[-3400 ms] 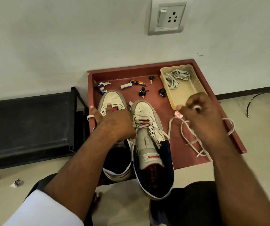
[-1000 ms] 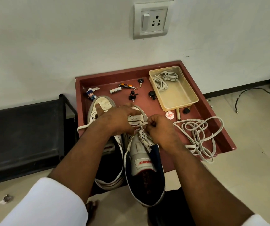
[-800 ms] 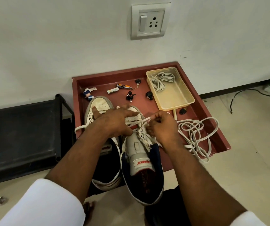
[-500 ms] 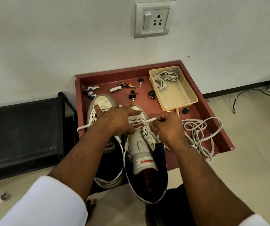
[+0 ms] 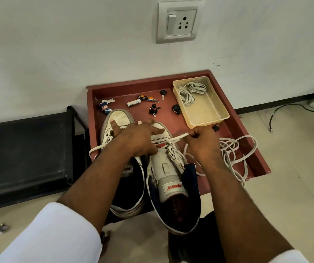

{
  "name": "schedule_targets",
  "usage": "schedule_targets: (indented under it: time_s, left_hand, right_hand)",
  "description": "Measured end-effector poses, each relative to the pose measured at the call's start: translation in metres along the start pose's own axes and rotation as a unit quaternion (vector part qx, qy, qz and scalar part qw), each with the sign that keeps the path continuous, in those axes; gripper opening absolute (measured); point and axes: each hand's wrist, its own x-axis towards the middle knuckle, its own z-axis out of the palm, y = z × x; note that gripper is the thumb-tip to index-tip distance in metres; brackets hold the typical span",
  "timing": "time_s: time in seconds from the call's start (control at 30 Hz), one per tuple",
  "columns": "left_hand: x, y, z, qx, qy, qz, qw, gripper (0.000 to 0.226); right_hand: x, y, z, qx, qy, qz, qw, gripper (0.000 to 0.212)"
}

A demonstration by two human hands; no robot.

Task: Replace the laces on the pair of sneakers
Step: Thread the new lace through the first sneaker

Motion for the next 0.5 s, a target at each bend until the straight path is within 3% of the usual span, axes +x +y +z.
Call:
schedule_targets:
  time_s: [0.1, 0.23, 0.33, 0.4, 0.5]
  left_hand:
    - [-0.004, 0.0, -0.002, 0.007, 0.004, -0.004, 1.0, 0.064]
    - [-0.006, 0.004, -0.002, 0.016, 0.044, -0.009, 0.999, 0.051]
    - [-0.006, 0.007, -0.001, 0.016, 0.051, -0.019, 0.998, 0.048]
    - [-0.006, 0.009, -0.001, 0.031, 0.042, -0.023, 0.998, 0.049]
    - [-0.005, 0.009, -0.001, 0.023, 0.04, -0.03, 0.998, 0.052]
  right_hand:
    - [-0.004, 0.0, 0.006, 0.042, -0.002, 0.013, 0.999, 0.027]
    - [-0.011, -0.004, 0.02, 0.055, -0.108, 0.046, 0.992, 0.029]
    - [-0.01, -0.005, 0.025, 0.096, -0.105, 0.046, 0.989, 0.022]
    - [-0.007, -0.002, 0.016, 0.089, -0.082, 0.045, 0.992, 0.02]
    - [0.003, 0.008, -0.012, 0.094, 0.064, 0.03, 0.993, 0.017]
